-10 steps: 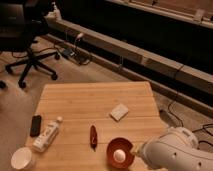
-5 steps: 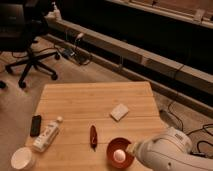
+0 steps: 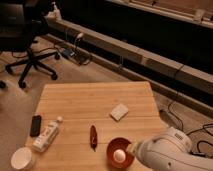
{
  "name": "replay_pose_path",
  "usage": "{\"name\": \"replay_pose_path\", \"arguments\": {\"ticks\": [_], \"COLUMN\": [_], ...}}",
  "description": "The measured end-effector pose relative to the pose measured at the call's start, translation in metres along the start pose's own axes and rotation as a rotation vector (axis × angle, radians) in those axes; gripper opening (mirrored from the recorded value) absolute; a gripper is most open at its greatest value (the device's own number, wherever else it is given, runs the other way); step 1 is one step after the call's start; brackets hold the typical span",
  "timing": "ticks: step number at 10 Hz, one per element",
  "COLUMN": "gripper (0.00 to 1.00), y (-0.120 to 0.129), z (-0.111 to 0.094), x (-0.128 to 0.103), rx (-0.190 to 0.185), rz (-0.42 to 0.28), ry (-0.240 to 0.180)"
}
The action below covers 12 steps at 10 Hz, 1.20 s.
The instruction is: Push the ceramic bowl across the table
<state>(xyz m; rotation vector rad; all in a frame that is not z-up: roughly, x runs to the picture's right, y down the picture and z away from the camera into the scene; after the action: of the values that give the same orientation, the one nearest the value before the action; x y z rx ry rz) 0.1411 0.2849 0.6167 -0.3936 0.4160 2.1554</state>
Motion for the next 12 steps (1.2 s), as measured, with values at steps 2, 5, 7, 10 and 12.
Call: {"name": "replay_pose_path", "arguments": {"ticks": [2, 5, 7, 10, 12], "gripper": [0.65, 0.65, 0.65, 0.65, 0.65], "y": [0.005, 0.027, 0.027, 0.026, 0.027], "z": [0.005, 0.008, 0.009, 0.009, 0.009], "x": [0.002, 0.009, 0.009, 0.009, 0.009], "rx": [0.001, -0.013, -0.013, -0.012, -0.013], "rz": [0.003, -0.031, -0.03, -0.027, -0.03], "ry": [0.019, 0.043, 0.044, 0.043, 0.044]}}
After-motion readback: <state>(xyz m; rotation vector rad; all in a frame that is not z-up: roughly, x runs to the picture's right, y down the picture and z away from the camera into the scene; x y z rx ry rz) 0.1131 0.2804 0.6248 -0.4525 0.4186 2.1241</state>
